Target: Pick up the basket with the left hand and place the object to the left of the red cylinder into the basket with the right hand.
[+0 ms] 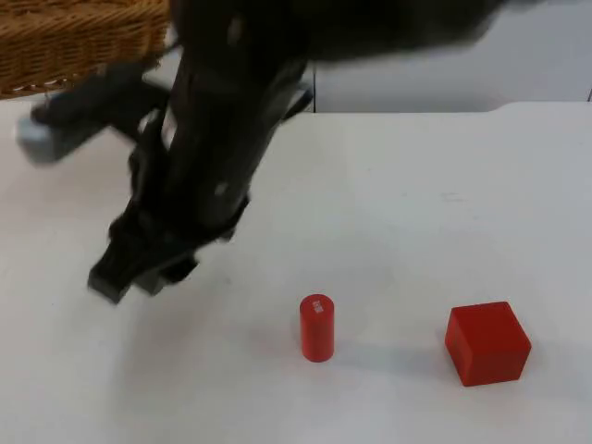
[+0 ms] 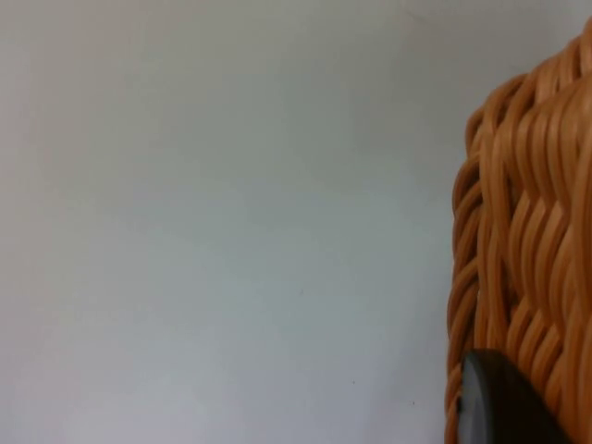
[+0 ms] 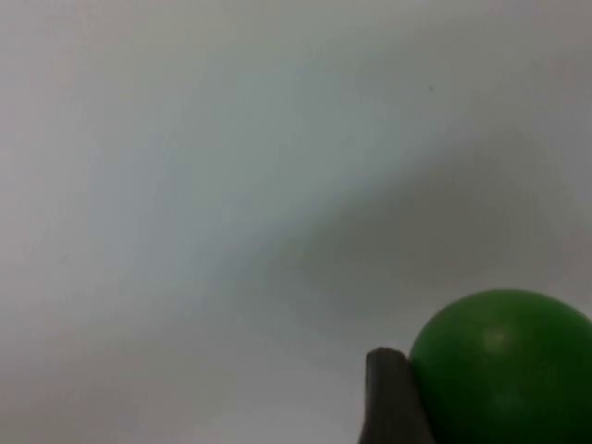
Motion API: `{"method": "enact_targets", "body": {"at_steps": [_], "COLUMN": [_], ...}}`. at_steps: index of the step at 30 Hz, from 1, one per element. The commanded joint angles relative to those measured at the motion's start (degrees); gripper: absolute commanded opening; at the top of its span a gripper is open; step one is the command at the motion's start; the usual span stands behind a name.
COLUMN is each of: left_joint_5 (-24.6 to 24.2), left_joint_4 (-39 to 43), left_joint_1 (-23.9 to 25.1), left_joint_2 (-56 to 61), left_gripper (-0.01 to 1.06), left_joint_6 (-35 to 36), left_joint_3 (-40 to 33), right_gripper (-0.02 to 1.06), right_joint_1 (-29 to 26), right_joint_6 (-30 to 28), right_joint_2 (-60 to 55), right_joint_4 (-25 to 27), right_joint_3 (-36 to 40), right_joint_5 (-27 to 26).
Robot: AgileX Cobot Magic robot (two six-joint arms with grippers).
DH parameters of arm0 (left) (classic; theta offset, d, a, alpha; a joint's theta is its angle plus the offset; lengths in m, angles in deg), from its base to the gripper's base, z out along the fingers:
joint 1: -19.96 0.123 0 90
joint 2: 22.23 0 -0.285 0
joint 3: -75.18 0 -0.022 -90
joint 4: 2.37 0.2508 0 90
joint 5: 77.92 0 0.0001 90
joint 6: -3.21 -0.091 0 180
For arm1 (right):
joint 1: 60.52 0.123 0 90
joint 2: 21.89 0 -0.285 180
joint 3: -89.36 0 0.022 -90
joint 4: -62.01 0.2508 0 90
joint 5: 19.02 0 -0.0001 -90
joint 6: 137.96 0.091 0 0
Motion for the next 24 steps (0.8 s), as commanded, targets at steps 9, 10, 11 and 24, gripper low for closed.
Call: {"method": "enact_targets", "body": {"at_steps": [9, 10, 11, 24], "left_joint_5": [-0.2, -0.2, -0.2, -0.2], "left_joint_4": [-2.0, -2.0, -2.0, -1.8], "left_joint_1": [0.0, 0.0, 0.0, 0.0], "left_joint_2": [0.6, 0.6, 0.6, 0.6], "left_gripper": [0.0, 0.0, 0.0, 0.0], "left_joint_6": [-0.2, -0.2, -0.2, -0.9], "left_joint_3": [0.2, 0.2, 0.2, 0.2], "right_gripper": [0.0, 0.0, 0.0, 0.0], "right_joint_1": [-0.1, -0.7, -1.0, -7.5], "right_joint_6": [-2.5, -2.5, -2.5, -2.5], "right_joint_2": [16.1, 16.5, 16.5, 0.8], "right_joint_4": [0.0, 0.0, 0.0, 1.4], "right_joint_3": [1.6, -0.5, -2.9, -31.7], "right_joint_5": [5.8, 6.9, 8.0, 6.4]}}
